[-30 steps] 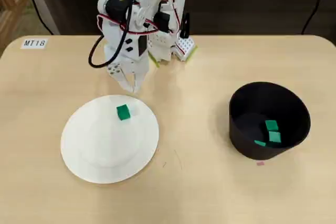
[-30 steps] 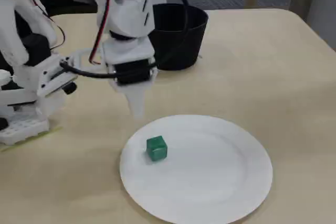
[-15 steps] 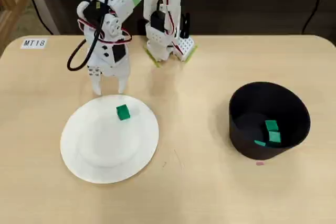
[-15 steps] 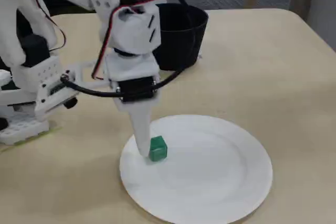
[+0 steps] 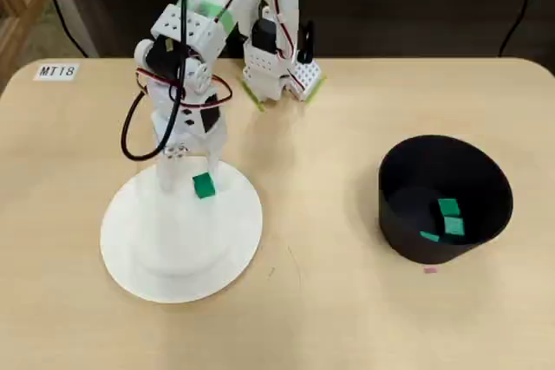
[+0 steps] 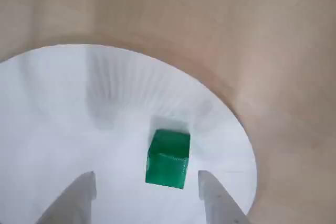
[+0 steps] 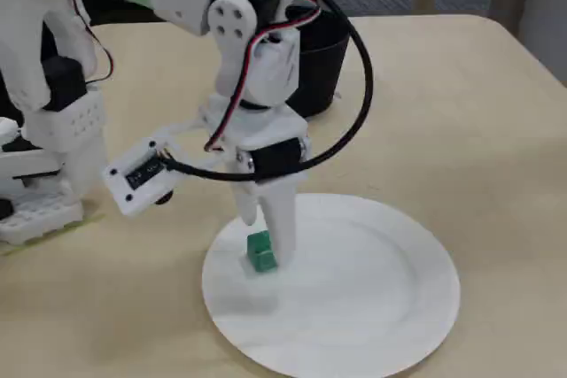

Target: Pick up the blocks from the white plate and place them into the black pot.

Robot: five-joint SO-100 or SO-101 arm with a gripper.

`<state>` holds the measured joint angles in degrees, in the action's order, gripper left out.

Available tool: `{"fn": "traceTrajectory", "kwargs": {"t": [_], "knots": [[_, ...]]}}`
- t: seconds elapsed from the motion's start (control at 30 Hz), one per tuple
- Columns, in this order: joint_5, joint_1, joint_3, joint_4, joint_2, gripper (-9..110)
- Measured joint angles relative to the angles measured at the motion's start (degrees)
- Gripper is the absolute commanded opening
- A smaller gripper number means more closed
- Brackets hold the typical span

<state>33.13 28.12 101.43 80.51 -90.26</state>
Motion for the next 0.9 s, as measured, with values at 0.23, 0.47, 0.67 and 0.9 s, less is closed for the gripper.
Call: {"fn": "traceTrajectory", "kwargs": {"t": [0.23,0.47,0.67,0.9], "knots": [[0.26,-0.97,0.00,0.44,3.16,29],[-0.18,-0.97,-0.09,-1.32,4.22,25],[-0.62,-0.79,-0.09,-3.34,5.54,10],[-1.41,-0.70,-0.09,-5.45,7.03,-2]]}}
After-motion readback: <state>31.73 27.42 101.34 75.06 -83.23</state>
